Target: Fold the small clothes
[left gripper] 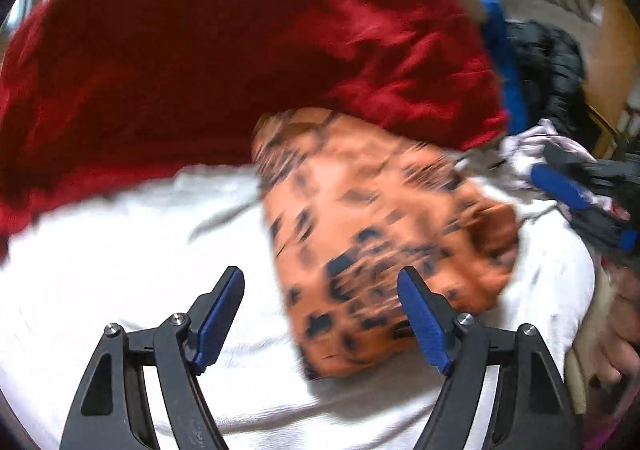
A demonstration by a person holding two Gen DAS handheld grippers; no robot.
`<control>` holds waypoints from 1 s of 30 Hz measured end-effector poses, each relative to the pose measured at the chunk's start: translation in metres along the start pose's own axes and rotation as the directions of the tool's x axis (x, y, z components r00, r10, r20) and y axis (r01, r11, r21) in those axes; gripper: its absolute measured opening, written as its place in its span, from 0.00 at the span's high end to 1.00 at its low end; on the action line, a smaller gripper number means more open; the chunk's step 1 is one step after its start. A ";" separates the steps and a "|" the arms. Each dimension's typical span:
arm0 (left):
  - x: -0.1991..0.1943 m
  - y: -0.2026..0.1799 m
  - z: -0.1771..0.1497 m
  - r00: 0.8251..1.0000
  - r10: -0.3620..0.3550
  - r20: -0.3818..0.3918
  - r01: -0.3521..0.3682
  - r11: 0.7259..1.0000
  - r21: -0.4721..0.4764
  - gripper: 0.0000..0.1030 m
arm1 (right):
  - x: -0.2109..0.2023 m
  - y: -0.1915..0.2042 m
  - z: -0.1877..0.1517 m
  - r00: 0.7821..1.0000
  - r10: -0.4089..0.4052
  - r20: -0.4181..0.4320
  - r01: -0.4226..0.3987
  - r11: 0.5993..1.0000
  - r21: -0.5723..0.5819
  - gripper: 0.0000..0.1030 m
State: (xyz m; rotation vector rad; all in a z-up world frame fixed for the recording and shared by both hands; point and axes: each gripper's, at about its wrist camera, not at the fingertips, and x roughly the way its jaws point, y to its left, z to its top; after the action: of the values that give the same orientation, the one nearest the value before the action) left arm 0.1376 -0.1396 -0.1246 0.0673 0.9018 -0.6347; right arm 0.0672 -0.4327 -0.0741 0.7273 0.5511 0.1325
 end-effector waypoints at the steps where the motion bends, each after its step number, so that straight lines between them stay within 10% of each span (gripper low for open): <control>1: 0.014 0.005 -0.004 0.999 0.019 -0.045 -0.020 1.000 -0.007 0.23 | 0.008 0.005 -0.006 0.999 -0.041 -0.029 0.040 0.999 -0.033 0.72; 3: 0.035 0.009 -0.013 0.993 0.030 -0.113 -0.029 1.000 0.007 0.23 | 0.023 0.002 -0.017 0.981 -0.164 -0.100 0.157 0.984 -0.080 0.72; 8: 0.035 0.011 -0.017 0.993 0.003 -0.120 0.002 0.999 0.036 0.21 | 0.031 -0.047 -0.040 0.825 -0.528 -0.203 0.504 0.849 -0.162 0.74; 10: 0.031 0.010 -0.016 0.993 0.013 -0.118 -0.008 0.999 0.042 0.21 | 0.017 -0.058 -0.036 0.851 -0.482 -0.210 0.479 0.875 -0.066 0.73; 15: 0.009 0.007 -0.022 0.998 -0.001 -0.067 0.005 0.998 0.060 0.21 | -0.023 0.004 -0.017 0.884 -0.451 0.122 0.466 0.872 -0.150 0.73; 20: 0.000 0.005 -0.023 0.999 0.028 -0.037 -0.025 0.996 0.090 0.21 | 0.023 0.027 -0.036 0.965 -0.257 -0.054 0.244 0.954 -0.175 0.73; 23: 0.029 0.013 -0.029 0.990 0.044 -0.136 -0.035 0.997 0.067 0.21 | 0.059 -0.005 -0.057 0.895 -0.375 -0.239 0.355 0.926 -0.124 0.72; 25: 0.035 0.019 -0.031 0.986 -0.001 -0.168 0.002 1.000 0.010 0.21 | 0.070 -0.042 -0.066 0.852 -0.411 -0.325 0.423 0.905 -0.035 0.92; 30: 0.016 0.024 -0.018 0.996 -0.038 -0.080 0.038 0.999 -0.003 0.21 | 0.046 -0.025 -0.041 0.906 -0.348 -0.242 0.363 0.932 0.017 0.96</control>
State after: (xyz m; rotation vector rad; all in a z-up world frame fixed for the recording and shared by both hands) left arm 0.1450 -0.1221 -0.1532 0.0747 0.9832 -0.6702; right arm 0.0833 -0.4131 -0.1351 0.6629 0.9105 -0.1423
